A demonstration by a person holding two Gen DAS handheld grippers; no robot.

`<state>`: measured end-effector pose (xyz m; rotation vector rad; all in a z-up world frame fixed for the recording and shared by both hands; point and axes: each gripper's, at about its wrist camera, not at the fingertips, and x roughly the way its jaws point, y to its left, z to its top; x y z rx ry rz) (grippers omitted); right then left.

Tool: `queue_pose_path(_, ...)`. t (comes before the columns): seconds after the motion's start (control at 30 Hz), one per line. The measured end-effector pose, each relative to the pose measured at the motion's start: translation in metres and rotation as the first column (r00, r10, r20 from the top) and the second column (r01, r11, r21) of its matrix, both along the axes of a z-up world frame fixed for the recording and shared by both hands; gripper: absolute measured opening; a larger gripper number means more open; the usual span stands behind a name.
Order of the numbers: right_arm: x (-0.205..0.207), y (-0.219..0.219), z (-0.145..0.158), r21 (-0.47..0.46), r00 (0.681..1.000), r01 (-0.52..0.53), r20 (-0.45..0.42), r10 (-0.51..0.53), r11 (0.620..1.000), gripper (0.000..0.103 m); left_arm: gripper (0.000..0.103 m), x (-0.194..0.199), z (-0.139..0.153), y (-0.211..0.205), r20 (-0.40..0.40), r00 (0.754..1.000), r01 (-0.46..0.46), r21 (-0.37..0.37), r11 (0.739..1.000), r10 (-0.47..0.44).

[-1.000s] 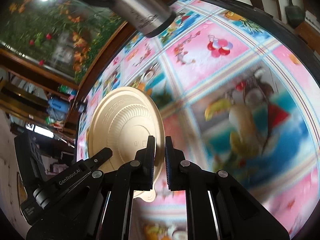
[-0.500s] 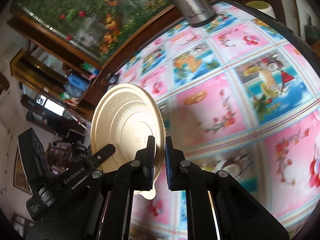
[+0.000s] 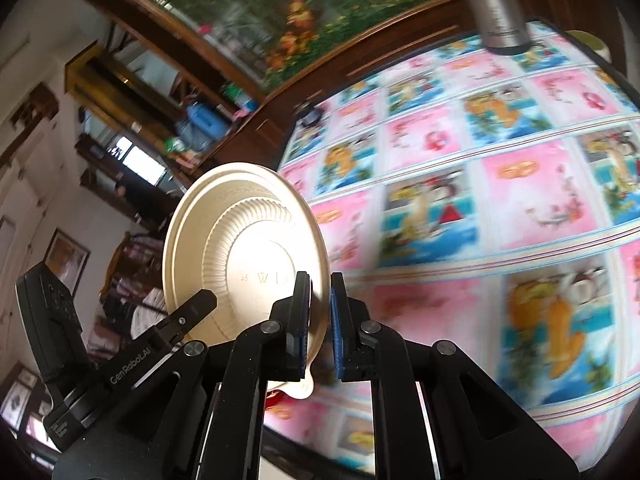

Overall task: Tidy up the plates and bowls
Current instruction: 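Lift the beige paper bowl with both tools and carry it to the stack, then lower the beige paper bowl into the white bowl with both tools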

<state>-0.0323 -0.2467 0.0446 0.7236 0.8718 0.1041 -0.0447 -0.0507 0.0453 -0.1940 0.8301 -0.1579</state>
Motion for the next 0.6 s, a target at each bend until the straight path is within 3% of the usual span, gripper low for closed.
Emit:
queue_pose_path(0.3,0.019,0.082,-0.001,-0.013,0.990,-0.139,-0.011,0.139,0.990,0.009,0.011,-0.020,0.000,0.068,-0.015,0.995,-0.096,0.050,0.994,0.097)
queue_pose_path(0.6,0.024,0.116,-0.009,-0.049,0.979,-0.199,-0.046,0.197,0.979,0.009,0.012,-0.019,-0.025,0.098,-0.051,0.990,-0.134,0.017,0.991,0.135)
